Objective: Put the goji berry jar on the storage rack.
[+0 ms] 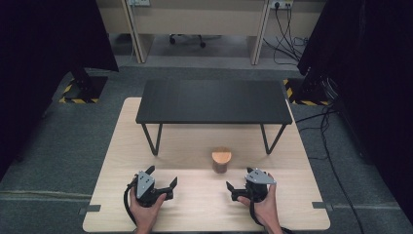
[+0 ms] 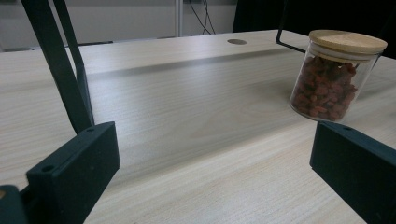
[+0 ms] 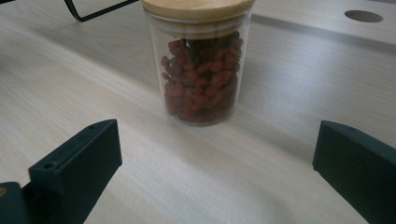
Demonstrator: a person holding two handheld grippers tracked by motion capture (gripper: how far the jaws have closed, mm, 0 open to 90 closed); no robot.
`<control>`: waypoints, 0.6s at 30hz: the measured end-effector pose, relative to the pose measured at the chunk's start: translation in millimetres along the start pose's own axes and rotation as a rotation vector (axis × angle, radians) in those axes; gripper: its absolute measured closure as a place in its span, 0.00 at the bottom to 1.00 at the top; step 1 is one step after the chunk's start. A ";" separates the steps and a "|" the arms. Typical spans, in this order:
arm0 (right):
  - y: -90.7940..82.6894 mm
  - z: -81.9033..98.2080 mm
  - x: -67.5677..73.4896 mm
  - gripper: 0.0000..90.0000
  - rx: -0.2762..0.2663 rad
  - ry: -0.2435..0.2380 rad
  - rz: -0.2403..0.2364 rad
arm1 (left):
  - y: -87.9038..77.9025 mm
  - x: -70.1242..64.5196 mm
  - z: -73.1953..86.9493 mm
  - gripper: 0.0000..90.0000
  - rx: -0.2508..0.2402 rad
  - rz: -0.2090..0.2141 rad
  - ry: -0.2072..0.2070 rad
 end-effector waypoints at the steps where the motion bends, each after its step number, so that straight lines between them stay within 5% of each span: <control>1: 0.0 0.0 0.0 0.01 0.000 0.000 0.000 | 0.0 0.0 0.0 0.01 0.000 0.000 0.000; 18: 31.4 -21.9 0.1 0.02 0.016 -0.010 -0.021 | 0.2 0.3 0.0 0.01 -0.001 0.003 0.001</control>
Point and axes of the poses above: each handheld gripper's, and its own axes: y roughly forward along the jaws, z roughly out of its underside, x roughly to its left, the point moved 4 cm from there along y, roughly forward along the jaws, and after that the axes turned 5 degrees about x, right-handed, at the moved point
